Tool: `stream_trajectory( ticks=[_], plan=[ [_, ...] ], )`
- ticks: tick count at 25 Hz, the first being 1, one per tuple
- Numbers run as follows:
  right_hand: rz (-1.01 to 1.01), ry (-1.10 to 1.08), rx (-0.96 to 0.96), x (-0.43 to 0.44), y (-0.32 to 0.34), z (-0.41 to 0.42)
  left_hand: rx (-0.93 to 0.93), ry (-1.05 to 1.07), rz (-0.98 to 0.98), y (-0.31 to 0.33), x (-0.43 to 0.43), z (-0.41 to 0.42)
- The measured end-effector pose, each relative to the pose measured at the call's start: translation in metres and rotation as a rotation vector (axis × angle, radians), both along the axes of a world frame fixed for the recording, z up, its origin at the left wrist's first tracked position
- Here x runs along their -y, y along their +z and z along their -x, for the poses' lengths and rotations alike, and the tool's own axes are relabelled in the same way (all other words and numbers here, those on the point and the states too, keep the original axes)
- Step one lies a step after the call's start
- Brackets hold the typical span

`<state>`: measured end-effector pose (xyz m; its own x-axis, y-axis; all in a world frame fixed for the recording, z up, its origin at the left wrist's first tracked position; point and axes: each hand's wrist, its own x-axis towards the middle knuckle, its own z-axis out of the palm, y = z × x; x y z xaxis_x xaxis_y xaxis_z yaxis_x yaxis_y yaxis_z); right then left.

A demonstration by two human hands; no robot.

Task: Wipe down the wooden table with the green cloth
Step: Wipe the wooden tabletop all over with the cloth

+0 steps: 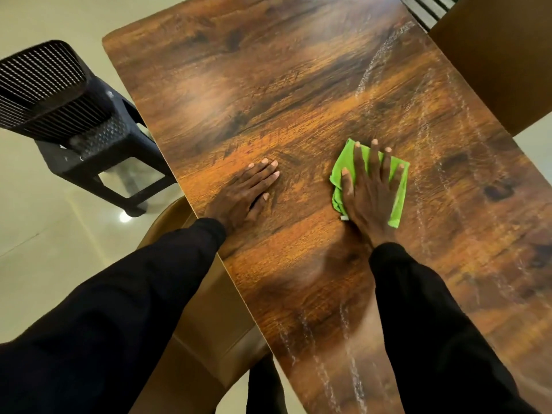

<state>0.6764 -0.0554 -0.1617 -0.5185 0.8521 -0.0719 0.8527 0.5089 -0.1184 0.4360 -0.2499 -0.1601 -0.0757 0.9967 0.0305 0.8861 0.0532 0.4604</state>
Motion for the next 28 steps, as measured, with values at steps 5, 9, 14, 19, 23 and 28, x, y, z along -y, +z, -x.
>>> stream_trajectory(
  ticks=[5,9,14,19,23,28],
  plan=[
    [-0.031,0.192,-0.015,0.094,-0.009,0.018,0.006,-0.025,-0.018,-0.001,0.004,-0.001],
    [0.000,0.278,-0.057,0.212,-0.013,-0.017,0.024,-0.049,-0.011,0.003,0.009,-0.005],
    [-0.011,-0.060,0.006,0.224,-0.002,-0.041,0.077,-0.025,-0.019,0.005,0.042,-0.027],
    [0.030,0.009,-0.034,0.237,-0.001,0.005,0.111,-0.055,0.027,0.003,0.070,-0.053],
    [0.033,0.021,-0.007,0.305,-0.003,-0.053,0.072,-0.050,0.028,0.003,0.079,-0.076],
    [-0.009,-0.242,-0.005,0.251,0.005,-0.097,-0.113,-0.061,0.031,-0.006,0.085,-0.086]
  ],
)
